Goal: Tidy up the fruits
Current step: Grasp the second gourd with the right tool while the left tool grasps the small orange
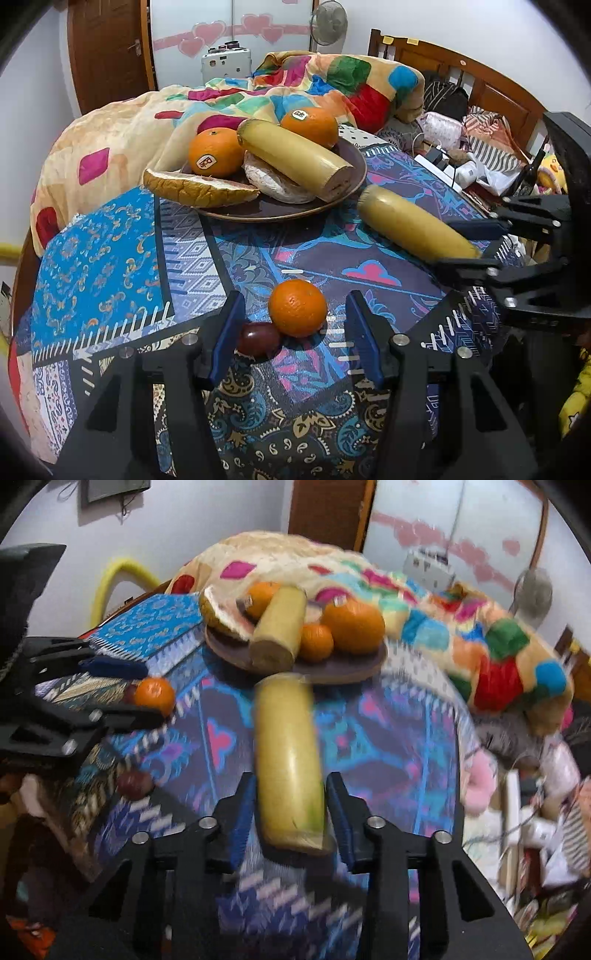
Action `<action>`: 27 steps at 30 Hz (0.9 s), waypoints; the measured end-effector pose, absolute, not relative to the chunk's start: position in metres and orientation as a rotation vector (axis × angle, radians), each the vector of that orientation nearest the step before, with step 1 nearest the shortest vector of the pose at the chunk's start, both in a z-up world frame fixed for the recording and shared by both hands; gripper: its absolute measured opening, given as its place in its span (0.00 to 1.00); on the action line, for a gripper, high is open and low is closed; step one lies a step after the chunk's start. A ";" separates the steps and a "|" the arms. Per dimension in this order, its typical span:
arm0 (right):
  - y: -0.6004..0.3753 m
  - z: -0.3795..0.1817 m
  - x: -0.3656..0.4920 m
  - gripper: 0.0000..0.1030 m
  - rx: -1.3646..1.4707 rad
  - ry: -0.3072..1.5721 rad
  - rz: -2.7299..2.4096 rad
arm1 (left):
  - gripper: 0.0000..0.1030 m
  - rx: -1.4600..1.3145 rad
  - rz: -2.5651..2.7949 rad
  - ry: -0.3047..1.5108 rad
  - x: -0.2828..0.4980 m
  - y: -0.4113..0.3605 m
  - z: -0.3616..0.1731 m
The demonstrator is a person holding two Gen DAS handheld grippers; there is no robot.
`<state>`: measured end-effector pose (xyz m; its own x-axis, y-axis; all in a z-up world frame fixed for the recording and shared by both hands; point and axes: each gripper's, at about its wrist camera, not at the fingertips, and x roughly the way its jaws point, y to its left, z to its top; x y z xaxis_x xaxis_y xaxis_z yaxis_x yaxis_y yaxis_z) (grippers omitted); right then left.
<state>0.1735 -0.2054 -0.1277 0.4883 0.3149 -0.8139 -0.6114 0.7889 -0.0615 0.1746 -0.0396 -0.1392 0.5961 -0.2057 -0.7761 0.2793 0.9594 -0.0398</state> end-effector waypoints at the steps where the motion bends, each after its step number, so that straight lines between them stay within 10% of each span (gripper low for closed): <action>1: -0.207 -0.128 0.172 0.34 -0.355 0.906 0.581 | 0.48 0.095 -0.283 0.889 0.176 -0.041 -0.140; 6: -0.211 -0.126 0.169 0.35 -0.317 0.924 0.596 | 0.33 0.102 -0.287 0.891 0.181 -0.043 -0.143; 27: -0.208 -0.118 0.193 0.34 -0.154 0.833 0.593 | 0.31 0.044 -0.265 0.809 0.191 -0.030 -0.121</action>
